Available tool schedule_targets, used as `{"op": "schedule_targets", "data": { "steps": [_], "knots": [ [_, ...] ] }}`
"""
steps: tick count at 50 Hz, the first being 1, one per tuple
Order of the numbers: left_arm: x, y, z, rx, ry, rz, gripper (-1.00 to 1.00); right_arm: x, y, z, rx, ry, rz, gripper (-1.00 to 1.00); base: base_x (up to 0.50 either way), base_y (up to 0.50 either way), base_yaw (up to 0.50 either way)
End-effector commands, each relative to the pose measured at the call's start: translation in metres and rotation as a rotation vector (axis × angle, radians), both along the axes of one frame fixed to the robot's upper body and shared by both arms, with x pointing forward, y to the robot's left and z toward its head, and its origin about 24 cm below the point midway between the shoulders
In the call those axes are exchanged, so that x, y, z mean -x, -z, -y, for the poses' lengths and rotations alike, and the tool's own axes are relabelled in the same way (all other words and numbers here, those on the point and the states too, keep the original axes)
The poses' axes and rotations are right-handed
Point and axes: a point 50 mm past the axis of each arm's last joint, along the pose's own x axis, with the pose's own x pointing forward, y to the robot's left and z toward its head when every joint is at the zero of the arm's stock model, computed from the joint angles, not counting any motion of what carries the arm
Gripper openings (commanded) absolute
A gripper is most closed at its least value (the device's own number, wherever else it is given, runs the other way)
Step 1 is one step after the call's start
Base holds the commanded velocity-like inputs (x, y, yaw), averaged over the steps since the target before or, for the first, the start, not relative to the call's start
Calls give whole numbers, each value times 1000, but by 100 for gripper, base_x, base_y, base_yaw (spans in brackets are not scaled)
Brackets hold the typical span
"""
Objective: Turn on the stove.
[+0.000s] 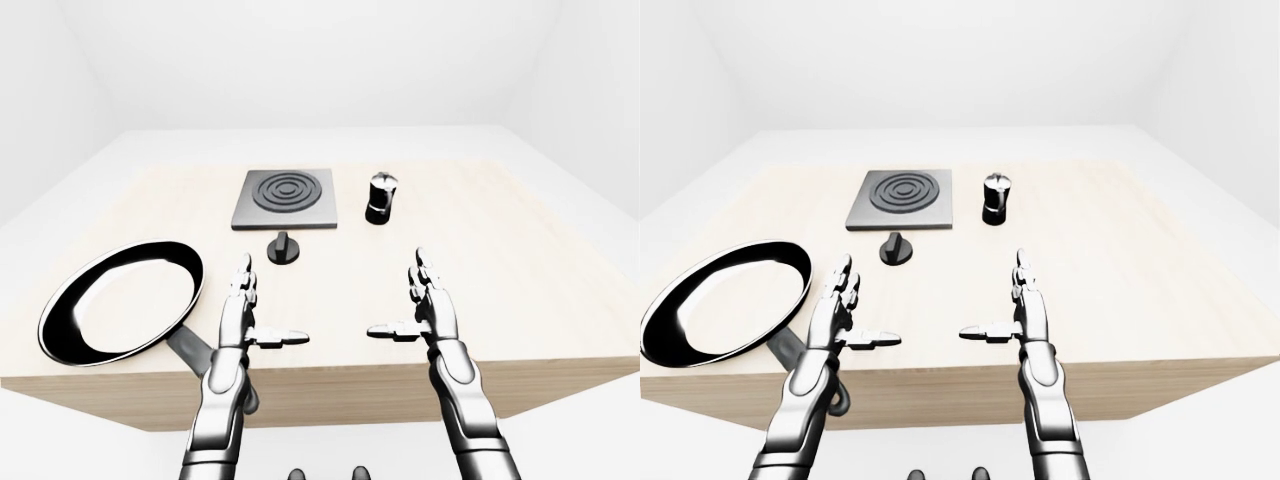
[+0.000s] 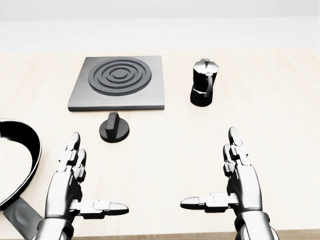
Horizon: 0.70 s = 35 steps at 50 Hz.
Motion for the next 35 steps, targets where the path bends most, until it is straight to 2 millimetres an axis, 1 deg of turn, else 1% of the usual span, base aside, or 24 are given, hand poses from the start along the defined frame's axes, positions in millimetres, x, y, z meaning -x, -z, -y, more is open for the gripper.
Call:
{"op": "schedule_targets", "data": {
  "steps": [1, 35],
  "knots": [
    [0, 1, 1, -10, 6, -2, 100, 0, 0, 0, 3, 0, 2, 100, 25, 0, 0],
    [1, 1, 1, -15, 5, -5, 100, -1, 3, 0, 7, 6, -11, 100, 29, 0, 0]
  ]
}}
